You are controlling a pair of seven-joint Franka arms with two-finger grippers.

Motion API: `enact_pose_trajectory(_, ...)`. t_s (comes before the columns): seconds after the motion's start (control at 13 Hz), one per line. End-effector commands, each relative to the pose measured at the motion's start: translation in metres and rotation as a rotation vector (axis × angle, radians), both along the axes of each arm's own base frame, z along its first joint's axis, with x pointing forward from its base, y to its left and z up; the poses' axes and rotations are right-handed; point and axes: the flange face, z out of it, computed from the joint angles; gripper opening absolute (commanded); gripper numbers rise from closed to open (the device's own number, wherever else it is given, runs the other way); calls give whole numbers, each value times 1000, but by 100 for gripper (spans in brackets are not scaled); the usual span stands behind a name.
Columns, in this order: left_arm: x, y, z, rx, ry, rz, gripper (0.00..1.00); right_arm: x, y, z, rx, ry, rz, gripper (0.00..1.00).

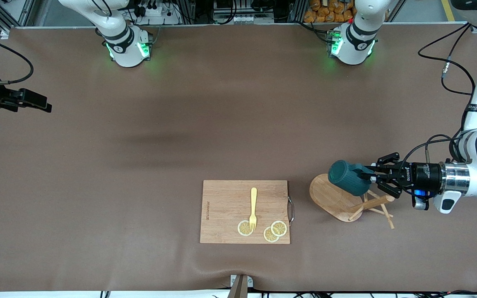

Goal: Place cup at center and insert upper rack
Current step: 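Tilt the mug and slide it onto a stand peg with the left gripper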

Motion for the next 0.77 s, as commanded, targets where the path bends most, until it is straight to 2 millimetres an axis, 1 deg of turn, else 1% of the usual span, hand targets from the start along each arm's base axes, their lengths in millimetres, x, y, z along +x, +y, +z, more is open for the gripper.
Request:
enact_pose_trajectory(0.0,2,2,2,-35,-15,0,0,-1,1,5,-13,-2,-8,100)
enact_pose_trajectory(0.15,2,6,2,-38,-27,3,0,-1,3,5,-12,0,-9,100)
enact_pose_trajectory(0.31,3,10,3,-38,-28,8,0,-1,10,5,-15,0,3,100)
enact_pose_trajectory(0.54,4,12,3,-39,-36,11,0,0,11,4,-14,2,3,100)
enact_pose_trajectory(0.69,4,19,-2,-38,-29,23,0,0,11,5,-13,-1,3,100)
